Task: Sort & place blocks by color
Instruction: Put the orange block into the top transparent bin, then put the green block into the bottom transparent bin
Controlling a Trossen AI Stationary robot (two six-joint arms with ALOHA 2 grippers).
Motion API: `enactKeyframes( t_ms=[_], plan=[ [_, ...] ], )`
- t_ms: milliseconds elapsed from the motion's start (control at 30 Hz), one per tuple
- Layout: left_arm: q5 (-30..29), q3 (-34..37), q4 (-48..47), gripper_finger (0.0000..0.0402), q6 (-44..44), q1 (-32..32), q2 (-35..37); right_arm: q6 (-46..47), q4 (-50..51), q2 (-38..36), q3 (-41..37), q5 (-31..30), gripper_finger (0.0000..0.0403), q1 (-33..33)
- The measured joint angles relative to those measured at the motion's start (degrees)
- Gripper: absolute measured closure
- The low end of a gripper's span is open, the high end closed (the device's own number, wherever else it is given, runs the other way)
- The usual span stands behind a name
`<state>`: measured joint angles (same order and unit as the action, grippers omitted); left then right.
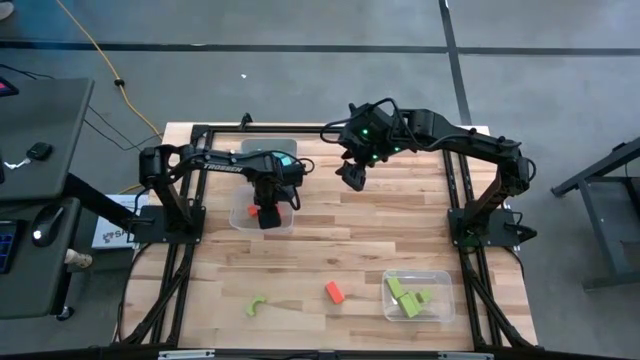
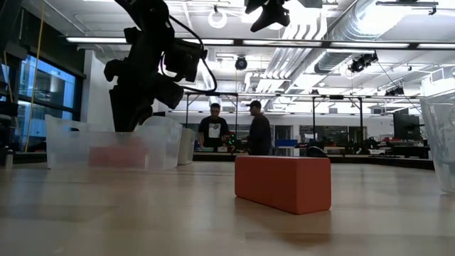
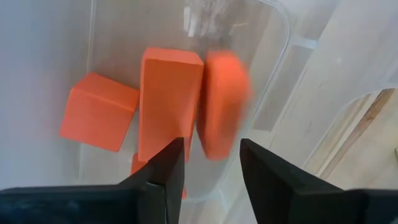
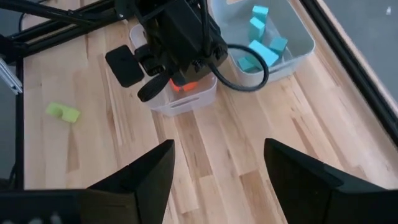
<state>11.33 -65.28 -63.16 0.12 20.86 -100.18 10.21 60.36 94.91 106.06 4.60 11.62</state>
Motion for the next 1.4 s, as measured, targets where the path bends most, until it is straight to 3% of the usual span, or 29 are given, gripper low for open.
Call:
enactKeyframes(
  t_ms=[467, 833, 1100, 1400],
  plan=[
    [0.0, 0.0, -3.7, 0.0265, 0.8, 0.0, 0.0, 8.3, 2.3, 0.0, 0.0, 3.0, 0.0165, 0.0],
    [-0.1, -0.1, -10.9, 0.0265, 3.8, 0.0, 2.8, 13.9, 6.6, 0.0, 0.0, 1.2, 0.0165, -3.4],
    [0.0, -0.1, -11.6, 0.0265, -4.3, 0.0, 13.0, 15.1, 6.7, 0.0, 0.0, -3.9, 0.0165, -5.0],
    [0.0, -0.1, -11.9, 0.0264, -19.3, -3.7, 23.3, 13.6, 7.0, 0.0, 0.0, -5.0, 0.0165, -4.9]
  ],
)
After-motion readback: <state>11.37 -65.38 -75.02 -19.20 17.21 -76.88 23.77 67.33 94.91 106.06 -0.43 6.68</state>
